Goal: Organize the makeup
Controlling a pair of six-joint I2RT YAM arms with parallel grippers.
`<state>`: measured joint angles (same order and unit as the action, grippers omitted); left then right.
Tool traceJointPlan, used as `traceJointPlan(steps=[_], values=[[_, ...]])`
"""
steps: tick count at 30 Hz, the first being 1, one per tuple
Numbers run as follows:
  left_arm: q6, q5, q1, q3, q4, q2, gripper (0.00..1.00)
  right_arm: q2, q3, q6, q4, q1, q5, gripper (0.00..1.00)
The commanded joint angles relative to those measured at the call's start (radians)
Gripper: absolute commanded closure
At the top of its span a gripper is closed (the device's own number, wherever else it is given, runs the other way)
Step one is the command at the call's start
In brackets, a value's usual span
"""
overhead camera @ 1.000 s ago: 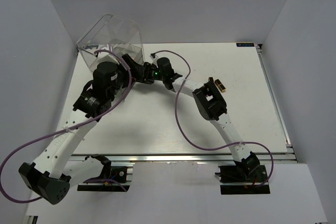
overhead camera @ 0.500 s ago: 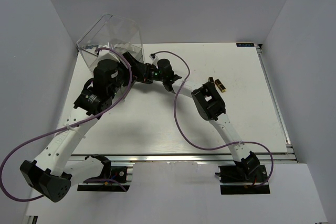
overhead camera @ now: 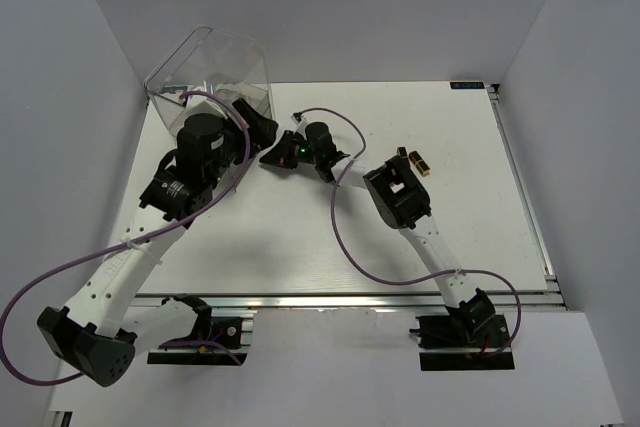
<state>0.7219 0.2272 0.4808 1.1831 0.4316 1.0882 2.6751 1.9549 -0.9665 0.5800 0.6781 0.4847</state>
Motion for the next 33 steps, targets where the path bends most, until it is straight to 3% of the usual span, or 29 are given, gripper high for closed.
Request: traceJointPlan(steps=[1,2,6,7,18,23,33], values=[[0.008,-0.006,-0.004,0.000,-0.030,-0.033,0.02,-0.058,-0.039,0.006,0.087,-0.012,-0.003,1.00],[0.010,-0.006,-0.004,0.000,-0.030,-0.036,0.02,-0.060,-0.039,0.005,0.090,-0.014,0.000,0.99],[0.011,-0.008,-0.004,-0.004,-0.021,-0.045,0.02,-0.043,0.004,0.000,0.089,-0.011,0.011,0.67],[0.013,-0.006,-0.004,-0.004,-0.019,-0.047,0.02,-0.040,0.021,-0.001,0.089,-0.009,0.011,0.65],[0.019,-0.009,-0.004,-0.010,-0.017,-0.031,0.02,-0.001,0.076,-0.021,0.095,-0.006,0.012,0.62],[0.010,-0.019,-0.004,-0.004,-0.024,-0.001,0.02,0.022,0.121,-0.020,0.070,-0.006,0.003,0.51],[0.007,-0.023,-0.005,-0.005,-0.028,0.009,0.02,0.037,0.127,-0.017,0.032,-0.005,-0.012,0.54]])
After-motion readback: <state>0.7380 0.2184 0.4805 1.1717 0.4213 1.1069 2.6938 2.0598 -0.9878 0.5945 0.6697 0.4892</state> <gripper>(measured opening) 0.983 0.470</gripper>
